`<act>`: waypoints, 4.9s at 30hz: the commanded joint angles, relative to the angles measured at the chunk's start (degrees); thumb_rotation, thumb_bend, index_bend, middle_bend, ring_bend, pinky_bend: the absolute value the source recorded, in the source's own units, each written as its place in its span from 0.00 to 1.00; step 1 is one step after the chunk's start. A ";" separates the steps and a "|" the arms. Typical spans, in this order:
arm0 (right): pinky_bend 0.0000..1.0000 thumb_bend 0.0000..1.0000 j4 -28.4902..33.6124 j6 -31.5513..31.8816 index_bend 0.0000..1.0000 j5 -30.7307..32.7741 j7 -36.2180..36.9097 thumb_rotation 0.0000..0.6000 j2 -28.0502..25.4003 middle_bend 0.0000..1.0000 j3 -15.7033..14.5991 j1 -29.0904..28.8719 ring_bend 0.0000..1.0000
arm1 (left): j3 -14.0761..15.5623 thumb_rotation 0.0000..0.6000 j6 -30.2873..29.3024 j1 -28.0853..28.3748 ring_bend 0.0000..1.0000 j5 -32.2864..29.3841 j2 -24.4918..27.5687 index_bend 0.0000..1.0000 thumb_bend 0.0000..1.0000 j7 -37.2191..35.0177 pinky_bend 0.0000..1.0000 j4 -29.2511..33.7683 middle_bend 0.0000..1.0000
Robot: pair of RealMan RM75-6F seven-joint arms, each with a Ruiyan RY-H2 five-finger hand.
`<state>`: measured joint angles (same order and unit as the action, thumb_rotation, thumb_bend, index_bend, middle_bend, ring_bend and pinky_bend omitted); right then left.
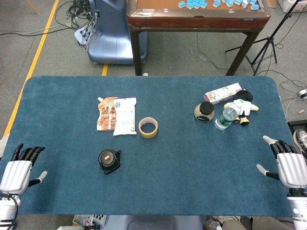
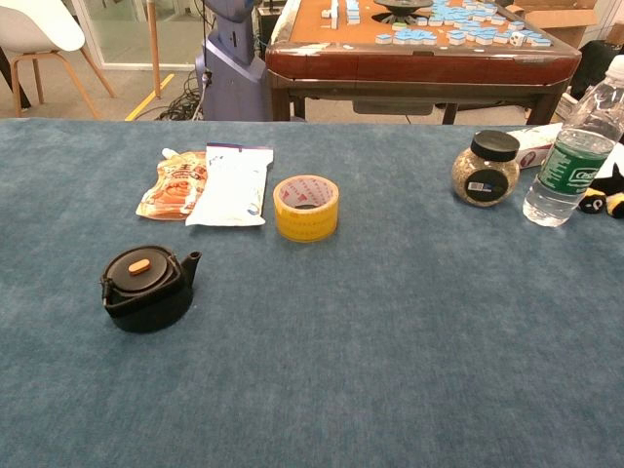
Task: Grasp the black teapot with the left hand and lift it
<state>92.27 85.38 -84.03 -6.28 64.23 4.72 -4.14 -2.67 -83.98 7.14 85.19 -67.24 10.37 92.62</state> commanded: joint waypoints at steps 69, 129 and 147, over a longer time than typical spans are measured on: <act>0.31 0.12 -1.43 3.47 0.18 0.41 2.66 1.00 -1.45 0.28 1.04 2.12 0.22 | 0.43 1.00 26.76 23.52 0.13 4.26 -6.55 0.00 0.13 4.81 0.02 5.85 0.07; 0.31 0.12 -3.85 2.02 0.18 1.01 4.35 1.00 -0.26 0.26 1.22 2.01 0.22 | -3.65 1.00 27.50 27.97 0.13 -10.65 -10.28 0.00 0.13 4.48 0.02 -7.40 0.07; 0.31 0.12 -4.38 1.34 0.18 0.29 5.11 1.00 -0.11 0.26 0.82 1.62 0.22 | 0.11 1.00 20.18 23.78 0.21 -5.84 -7.71 0.30 0.13 7.70 0.02 -3.52 0.21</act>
<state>87.90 86.72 -83.73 -1.18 64.12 5.55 -2.52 -2.84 -63.31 31.17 78.74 -74.84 18.15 88.85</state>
